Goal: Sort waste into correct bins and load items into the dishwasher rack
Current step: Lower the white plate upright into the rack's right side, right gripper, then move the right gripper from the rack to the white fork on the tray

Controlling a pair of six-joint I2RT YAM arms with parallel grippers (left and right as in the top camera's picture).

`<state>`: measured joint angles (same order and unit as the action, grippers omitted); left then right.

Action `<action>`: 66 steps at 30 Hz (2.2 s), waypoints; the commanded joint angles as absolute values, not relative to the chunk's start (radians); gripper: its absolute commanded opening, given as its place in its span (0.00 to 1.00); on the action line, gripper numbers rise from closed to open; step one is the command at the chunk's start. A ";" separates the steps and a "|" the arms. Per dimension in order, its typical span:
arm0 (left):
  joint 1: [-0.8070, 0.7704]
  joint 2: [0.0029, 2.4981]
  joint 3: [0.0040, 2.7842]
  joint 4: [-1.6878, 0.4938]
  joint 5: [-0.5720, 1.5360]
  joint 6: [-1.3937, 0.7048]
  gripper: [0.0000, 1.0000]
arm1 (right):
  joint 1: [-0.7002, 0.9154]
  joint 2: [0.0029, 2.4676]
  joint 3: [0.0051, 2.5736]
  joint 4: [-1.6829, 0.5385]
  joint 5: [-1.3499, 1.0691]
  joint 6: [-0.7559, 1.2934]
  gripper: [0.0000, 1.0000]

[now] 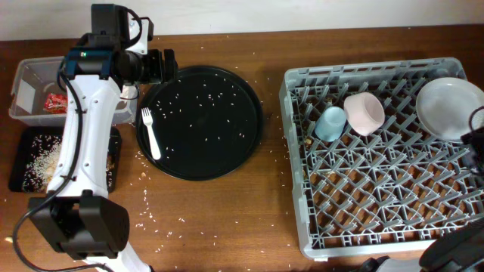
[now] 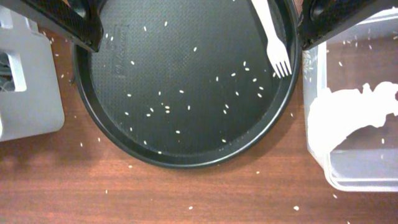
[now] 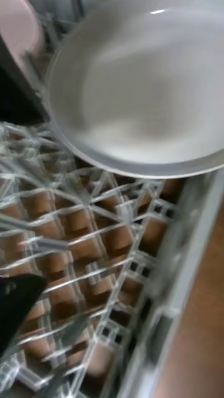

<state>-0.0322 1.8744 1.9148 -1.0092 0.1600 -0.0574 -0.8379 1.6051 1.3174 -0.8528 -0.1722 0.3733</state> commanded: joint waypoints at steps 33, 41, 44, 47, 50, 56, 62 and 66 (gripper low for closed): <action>-0.030 1.883 1.912 -1.011 0.160 -0.060 0.99 | -0.720 1.421 1.145 -0.418 -0.430 0.236 0.04; -0.030 1.883 1.912 -1.011 0.161 -0.060 0.99 | -0.599 1.040 1.145 -0.543 -0.598 0.194 0.23; -0.030 1.883 1.912 -1.011 0.160 -0.060 0.99 | -0.405 1.034 1.145 -0.551 -0.576 0.194 0.40; -0.030 1.883 1.912 -0.999 0.160 -0.060 0.99 | -0.186 1.066 1.145 -0.578 -0.441 0.225 0.66; -0.029 1.883 1.912 -0.956 0.139 -0.035 0.99 | 0.096 1.158 1.145 -0.577 -0.276 0.289 0.71; 0.081 1.800 1.982 -1.028 0.141 -0.050 0.99 | 0.459 1.509 1.330 -0.529 -0.147 0.350 0.71; 0.293 1.711 1.986 -1.129 0.138 -0.116 0.95 | 0.668 2.051 1.908 -0.610 -0.110 0.340 0.64; 0.361 1.713 1.986 -1.203 0.134 -0.119 0.96 | 0.800 2.405 2.358 -0.771 -0.073 0.290 0.65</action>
<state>0.3435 1.7172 1.9785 -1.1774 0.1287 -0.1001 0.7303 2.2700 2.1876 -0.7235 -0.1097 0.3172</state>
